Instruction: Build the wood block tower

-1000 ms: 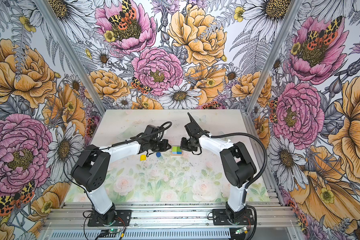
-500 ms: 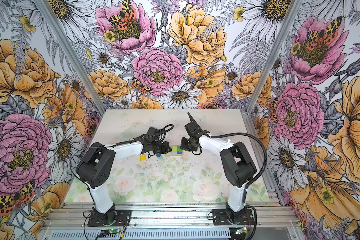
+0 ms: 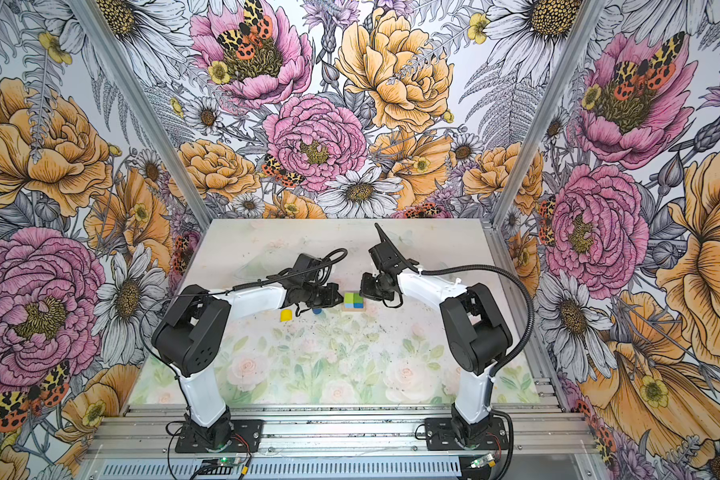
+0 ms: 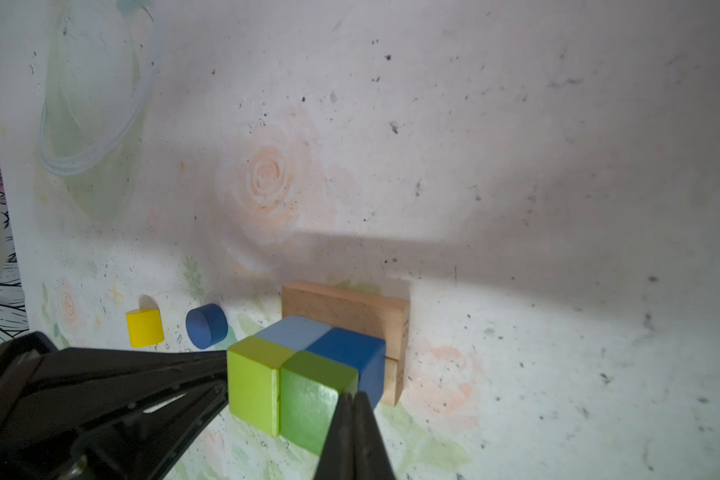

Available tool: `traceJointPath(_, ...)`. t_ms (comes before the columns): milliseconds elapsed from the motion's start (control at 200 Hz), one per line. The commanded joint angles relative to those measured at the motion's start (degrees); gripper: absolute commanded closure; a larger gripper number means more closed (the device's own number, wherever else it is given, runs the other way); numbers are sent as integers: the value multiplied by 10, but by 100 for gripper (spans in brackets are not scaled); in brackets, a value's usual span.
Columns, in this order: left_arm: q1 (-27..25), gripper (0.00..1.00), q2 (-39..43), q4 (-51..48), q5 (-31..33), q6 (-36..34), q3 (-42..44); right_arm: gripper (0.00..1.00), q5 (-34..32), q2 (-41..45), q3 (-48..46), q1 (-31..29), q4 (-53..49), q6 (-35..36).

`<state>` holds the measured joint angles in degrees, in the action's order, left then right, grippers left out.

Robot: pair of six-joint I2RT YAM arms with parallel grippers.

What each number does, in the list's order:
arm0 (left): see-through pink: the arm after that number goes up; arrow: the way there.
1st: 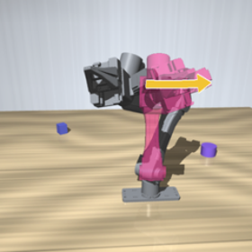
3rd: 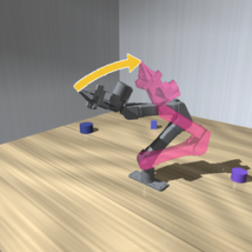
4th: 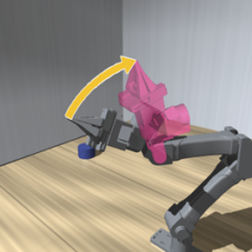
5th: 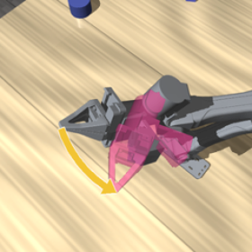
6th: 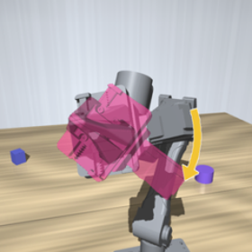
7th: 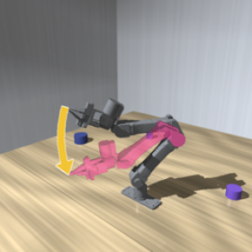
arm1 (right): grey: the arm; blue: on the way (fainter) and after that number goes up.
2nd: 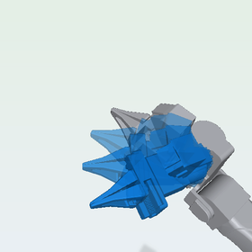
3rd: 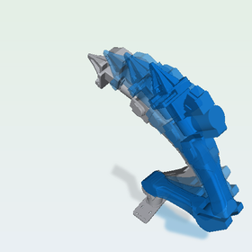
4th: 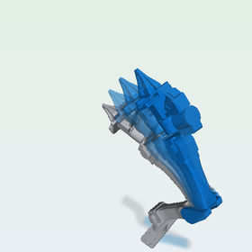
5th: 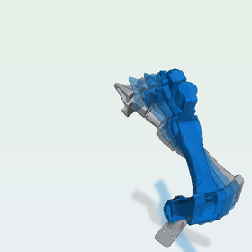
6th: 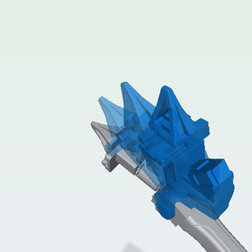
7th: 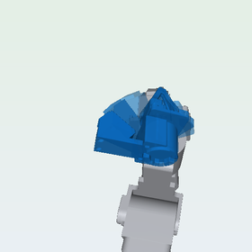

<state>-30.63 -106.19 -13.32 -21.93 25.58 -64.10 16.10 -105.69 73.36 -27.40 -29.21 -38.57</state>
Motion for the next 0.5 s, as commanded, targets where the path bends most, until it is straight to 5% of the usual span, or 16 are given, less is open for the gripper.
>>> traceJointPath(0, -3, 100, 6, 5, -6, -4, -15, 100, -7, -10, 19, 3, 11, -2)
traceJointPath(495, 2, 100, 13, -4, 11, -7, -14, 100, -11, 8, 3, 9, 11, -2)
